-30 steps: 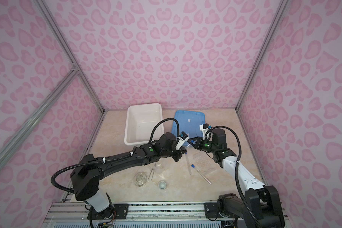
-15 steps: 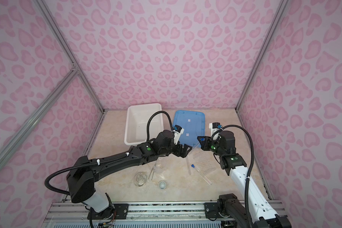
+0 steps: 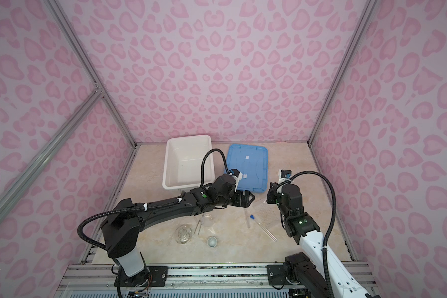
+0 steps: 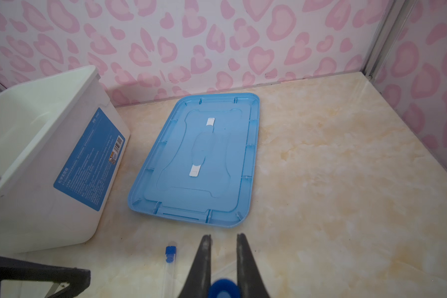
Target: Organize the chemistry lab equipment
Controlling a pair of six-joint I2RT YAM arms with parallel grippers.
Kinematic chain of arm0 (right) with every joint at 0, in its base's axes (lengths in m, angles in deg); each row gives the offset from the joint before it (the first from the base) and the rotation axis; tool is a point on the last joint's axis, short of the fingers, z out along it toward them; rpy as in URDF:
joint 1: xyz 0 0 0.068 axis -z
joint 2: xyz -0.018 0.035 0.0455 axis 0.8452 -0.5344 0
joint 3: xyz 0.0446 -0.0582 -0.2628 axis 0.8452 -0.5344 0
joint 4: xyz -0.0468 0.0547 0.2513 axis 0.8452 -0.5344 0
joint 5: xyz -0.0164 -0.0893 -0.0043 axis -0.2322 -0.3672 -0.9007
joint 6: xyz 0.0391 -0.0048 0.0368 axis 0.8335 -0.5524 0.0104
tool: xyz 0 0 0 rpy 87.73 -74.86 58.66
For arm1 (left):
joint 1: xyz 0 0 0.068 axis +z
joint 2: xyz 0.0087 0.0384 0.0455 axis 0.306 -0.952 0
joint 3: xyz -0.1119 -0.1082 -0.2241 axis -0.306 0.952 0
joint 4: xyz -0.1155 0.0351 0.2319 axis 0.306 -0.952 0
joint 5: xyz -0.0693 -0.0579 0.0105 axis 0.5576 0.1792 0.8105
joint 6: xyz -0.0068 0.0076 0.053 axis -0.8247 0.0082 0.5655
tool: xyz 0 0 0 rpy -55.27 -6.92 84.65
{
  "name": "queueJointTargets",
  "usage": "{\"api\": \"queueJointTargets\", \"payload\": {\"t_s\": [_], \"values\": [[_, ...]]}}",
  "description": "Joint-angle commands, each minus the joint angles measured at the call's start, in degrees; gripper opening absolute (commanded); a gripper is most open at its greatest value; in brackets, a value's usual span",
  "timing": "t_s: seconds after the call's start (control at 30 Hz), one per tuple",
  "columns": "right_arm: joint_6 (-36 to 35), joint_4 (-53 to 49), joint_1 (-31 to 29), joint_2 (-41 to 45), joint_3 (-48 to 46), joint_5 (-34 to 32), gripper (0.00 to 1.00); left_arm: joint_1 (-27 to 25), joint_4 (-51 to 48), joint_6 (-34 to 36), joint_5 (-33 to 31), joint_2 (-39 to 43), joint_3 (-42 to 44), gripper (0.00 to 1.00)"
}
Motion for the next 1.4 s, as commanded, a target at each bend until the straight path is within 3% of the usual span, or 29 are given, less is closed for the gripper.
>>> {"api": "queueJointTargets", "payload": {"t_s": [0.0, 0.2, 0.6, 0.83, 0.97, 1.17, 1.23, 1.37], "values": [[-3.43, 4.07, -2.49, -1.17, -0.68, -7.36, 0.11, 0.04, 0.39, -0.97, -0.28, -0.48, -0.73, 0.93], [-4.84, 6.91, -4.11, -2.77, -2.47, -10.41, 0.11, -0.07, 0.23, -1.09, 0.18, -1.27, -1.0, 0.92], [-4.05, 10.53, -4.9, -5.25, -4.88, -10.3, 0.11, -0.07, 0.02, -1.24, -0.48, -1.19, -0.55, 0.92], [-3.16, 14.71, -8.53, -7.07, -7.89, -14.87, 0.13, -0.07, -2.2, 0.24, -3.68, -1.27, -0.9, 0.92], [-2.62, 13.71, -9.37, -8.3, -7.79, -15.75, 0.22, -0.07, -4.14, 0.94, -4.91, -2.01, -1.31, 0.91], [0.54, 8.57, -9.31, -6.71, -5.45, -17.61, 0.75, -0.66, -12.17, 3.47, -7.93, -6.29, -6.61, 0.83], [1.05, 7.23, -9.21, -5.12, -4.85, -17.99, 0.82, -0.68, -15.13, 3.83, -7.57, -8.61, -8.36, 0.78], [1.01, 4.73, -8.97, -0.53, -3.77, -18.89, 0.87, -0.9, -18.54, 4.27, -6.33, -13.25, -11.0, 0.7]]}}
